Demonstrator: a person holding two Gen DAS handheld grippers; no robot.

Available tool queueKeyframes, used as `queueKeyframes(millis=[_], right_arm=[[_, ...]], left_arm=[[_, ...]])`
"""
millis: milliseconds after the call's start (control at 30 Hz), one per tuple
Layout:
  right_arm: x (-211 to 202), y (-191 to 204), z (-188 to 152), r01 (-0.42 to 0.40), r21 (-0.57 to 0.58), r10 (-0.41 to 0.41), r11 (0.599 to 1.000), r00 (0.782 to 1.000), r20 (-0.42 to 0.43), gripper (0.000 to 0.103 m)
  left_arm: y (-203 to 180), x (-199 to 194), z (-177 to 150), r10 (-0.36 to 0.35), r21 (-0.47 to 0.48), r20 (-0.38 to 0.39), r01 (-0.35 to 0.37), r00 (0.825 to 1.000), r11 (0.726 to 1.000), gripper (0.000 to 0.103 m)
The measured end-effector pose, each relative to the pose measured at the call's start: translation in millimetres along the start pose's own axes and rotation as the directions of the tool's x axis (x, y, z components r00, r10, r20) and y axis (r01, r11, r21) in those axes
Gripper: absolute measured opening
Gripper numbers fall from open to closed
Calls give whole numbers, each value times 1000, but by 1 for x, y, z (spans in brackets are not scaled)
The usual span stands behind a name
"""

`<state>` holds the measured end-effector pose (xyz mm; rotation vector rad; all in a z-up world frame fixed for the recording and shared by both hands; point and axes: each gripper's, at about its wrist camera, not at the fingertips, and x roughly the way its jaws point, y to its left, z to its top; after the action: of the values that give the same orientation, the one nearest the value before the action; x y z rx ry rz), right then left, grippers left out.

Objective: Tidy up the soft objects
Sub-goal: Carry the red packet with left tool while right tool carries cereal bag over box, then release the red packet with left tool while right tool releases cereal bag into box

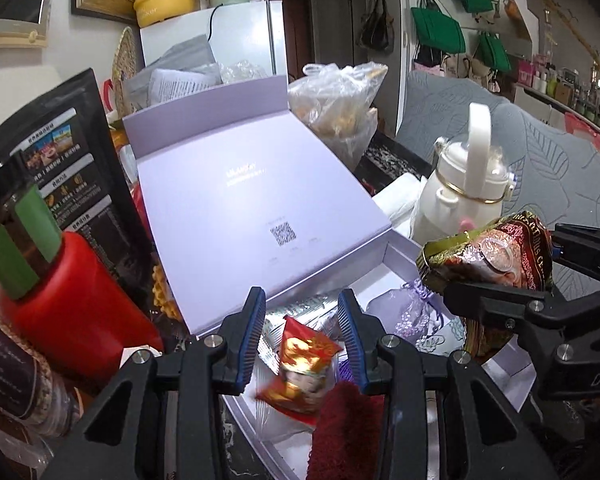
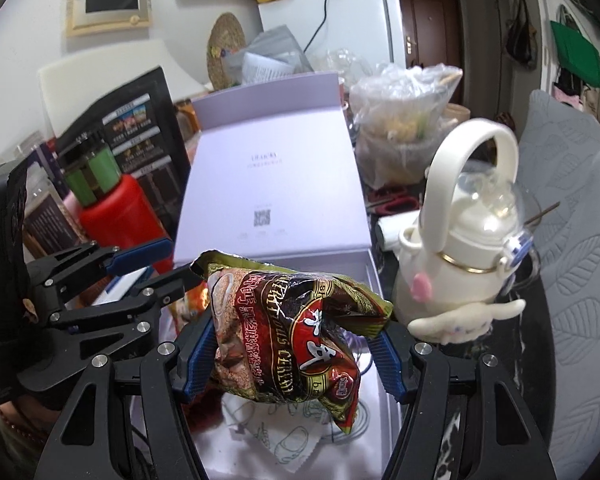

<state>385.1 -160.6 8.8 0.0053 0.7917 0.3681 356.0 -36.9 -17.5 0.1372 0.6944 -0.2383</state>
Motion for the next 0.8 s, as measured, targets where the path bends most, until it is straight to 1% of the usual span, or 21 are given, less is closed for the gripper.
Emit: queueKeyframes(millis=[300, 500, 667, 800], right_arm=[[32, -4, -9, -7, 6, 8, 1000, 997, -83, 67], [45, -5, -13, -15, 10, 16, 1000, 993, -114, 67], [51, -7, -14, -18, 20, 20, 1000, 991, -134, 69], [55, -8, -16, -6, 20, 9, 1000, 989, -151, 69]], left_arm=[[3, 30, -11, 10, -4, -89, -10, 996, 1000, 37], [3, 43, -16, 9, -6, -129, -10, 992, 1000, 37], [7, 55, -21, -19, -37, -180, 13, 983, 999, 37], [6, 57, -23, -18, -32, -190, 12, 982, 999, 38]])
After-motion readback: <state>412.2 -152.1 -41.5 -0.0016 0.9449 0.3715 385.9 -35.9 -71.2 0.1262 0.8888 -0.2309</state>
